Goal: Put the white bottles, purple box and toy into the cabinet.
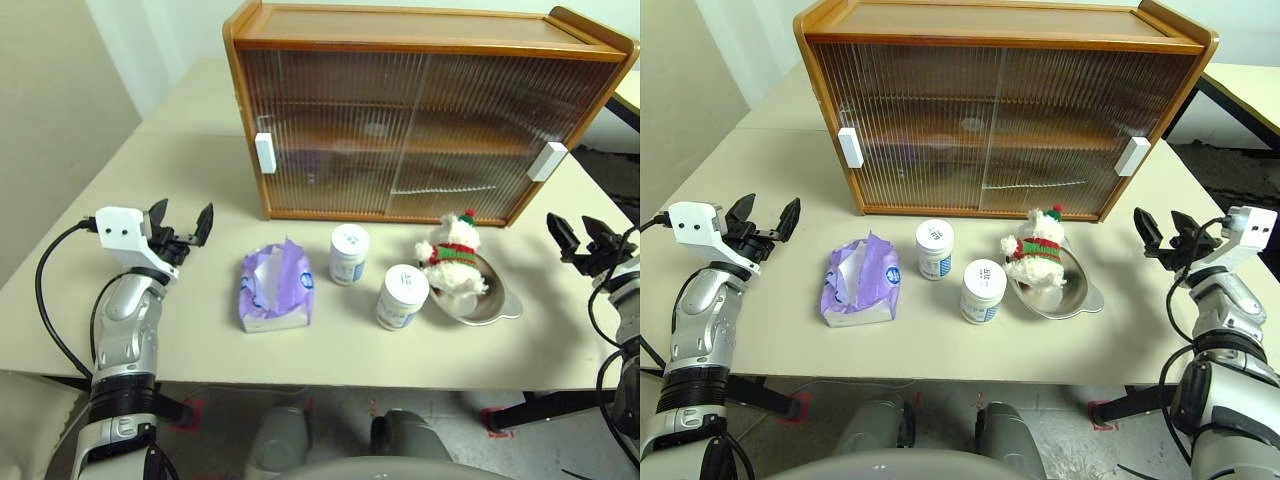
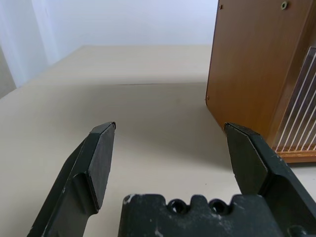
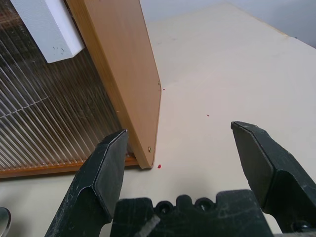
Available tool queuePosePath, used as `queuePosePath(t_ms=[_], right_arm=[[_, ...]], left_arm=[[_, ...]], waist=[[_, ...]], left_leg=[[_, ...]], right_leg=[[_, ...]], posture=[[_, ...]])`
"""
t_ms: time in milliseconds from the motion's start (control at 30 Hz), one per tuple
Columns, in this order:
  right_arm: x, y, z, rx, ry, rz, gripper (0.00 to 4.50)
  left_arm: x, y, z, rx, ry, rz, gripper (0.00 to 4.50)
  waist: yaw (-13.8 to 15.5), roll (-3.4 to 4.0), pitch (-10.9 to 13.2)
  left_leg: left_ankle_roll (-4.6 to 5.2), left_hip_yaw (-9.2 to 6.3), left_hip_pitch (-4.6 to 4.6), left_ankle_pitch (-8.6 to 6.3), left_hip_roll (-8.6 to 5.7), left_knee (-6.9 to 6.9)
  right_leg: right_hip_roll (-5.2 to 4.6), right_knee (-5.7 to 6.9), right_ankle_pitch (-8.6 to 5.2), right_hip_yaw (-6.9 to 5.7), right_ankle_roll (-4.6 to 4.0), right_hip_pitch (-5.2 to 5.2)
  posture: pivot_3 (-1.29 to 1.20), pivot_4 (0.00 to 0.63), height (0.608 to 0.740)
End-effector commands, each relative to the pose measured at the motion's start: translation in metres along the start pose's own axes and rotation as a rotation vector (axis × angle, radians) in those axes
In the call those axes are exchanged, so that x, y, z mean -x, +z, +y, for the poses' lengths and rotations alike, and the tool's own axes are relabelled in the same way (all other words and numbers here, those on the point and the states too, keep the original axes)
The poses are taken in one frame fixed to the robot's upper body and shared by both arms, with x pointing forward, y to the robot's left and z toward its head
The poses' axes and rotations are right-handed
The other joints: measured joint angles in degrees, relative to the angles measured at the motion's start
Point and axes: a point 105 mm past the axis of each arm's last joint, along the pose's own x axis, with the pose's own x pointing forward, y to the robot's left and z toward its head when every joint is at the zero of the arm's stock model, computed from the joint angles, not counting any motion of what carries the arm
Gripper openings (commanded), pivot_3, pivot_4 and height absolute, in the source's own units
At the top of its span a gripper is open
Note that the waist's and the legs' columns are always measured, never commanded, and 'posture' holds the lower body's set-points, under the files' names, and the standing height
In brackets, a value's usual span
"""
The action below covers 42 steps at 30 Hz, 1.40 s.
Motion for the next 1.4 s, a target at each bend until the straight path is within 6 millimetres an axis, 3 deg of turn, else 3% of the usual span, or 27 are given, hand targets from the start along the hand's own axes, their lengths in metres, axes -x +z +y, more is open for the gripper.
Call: queuePosePath(t_ms=[33,367,500,667,767,900,1100,1400], right_arm=[[0.004,0.005,-0.007,0.012,-0.020,-0.004,4.50],[0.012,0.002,-0.002,0.000,0.056,-0.020,4.50],[0.017,0.011,0.036,-0.072,0.347,-0.102,4.50],[0.042,0.022,0.098,-0.043,0.756,-0.037,4.50],[0.050,0.032,0.125,-0.047,0.863,-0.029,4.50],[0.050,0.039,0.159,-0.033,0.963,-0.023,4.50],[0.042,0.050,0.187,-0.038,1.024,-0.072,4.50],[0.038,0.052,0.198,-0.090,1.029,-0.098,4.50]], left_arm=[[0.001,-0.001,0.002,-0.007,0.006,0.000,4.48],[0.003,0.003,0.018,-0.024,0.025,-0.013,4.48],[0.004,0.020,0.013,-0.009,-0.036,-0.086,4.48],[0.004,0.054,-0.006,0.037,-0.215,-0.214,4.48],[0.002,0.066,-0.016,-0.018,-0.309,-0.226,3.84],[-0.005,0.081,-0.025,-0.038,-0.378,-0.258,2.30],[-0.026,0.078,-0.045,-0.106,-0.426,-0.187,0.04],[-0.053,0.070,-0.056,-0.113,-0.401,-0.131,0.04]], waist=[[0.0,0.00,0.0],[0.1,-0.02,0.0],[-0.1,-0.01,0.0],[-0.2,0.03,0.0],[-0.3,0.07,0.0],[-0.8,0.05,0.0],[-0.8,0.04,0.0],[-0.7,0.03,0.0]], left_leg=[[0.00,0.00,0.00,0.00,0.00,0.00],[0.01,0.00,-0.01,0.00,0.00,0.00],[0.01,-0.02,-0.01,0.00,0.02,0.00],[-0.01,-0.13,-0.08,0.00,0.04,0.03],[-0.03,-0.18,-0.09,-0.02,0.04,0.04],[-0.04,-0.17,-0.07,-0.02,0.06,0.13],[-0.03,-0.17,-0.08,-0.01,0.03,0.23],[0.09,-0.17,-0.26,0.06,0.00,0.22]], right_leg=[[0.00,0.00,0.00,0.00,0.00,0.00],[0.00,-0.01,0.00,-0.01,0.00,0.00],[0.02,-0.01,0.00,-0.02,0.01,0.00],[0.01,0.06,0.01,-0.17,0.03,0.00],[-0.01,0.09,0.01,-0.29,0.02,-0.01],[0.00,0.09,-0.04,-0.35,0.04,0.02],[0.02,0.09,-0.03,-0.43,0.09,0.04],[0.07,0.08,0.01,-0.57,0.00,-0.02]], posture=[[0.27,0.000,0.740],[0.26,0.000,0.740],[0.24,0.000,0.740],[0.20,0.000,0.740],[0.20,0.000,0.740],[0.18,0.000,0.740],[0.18,0.000,0.740],[0.17,0.000,0.740]])
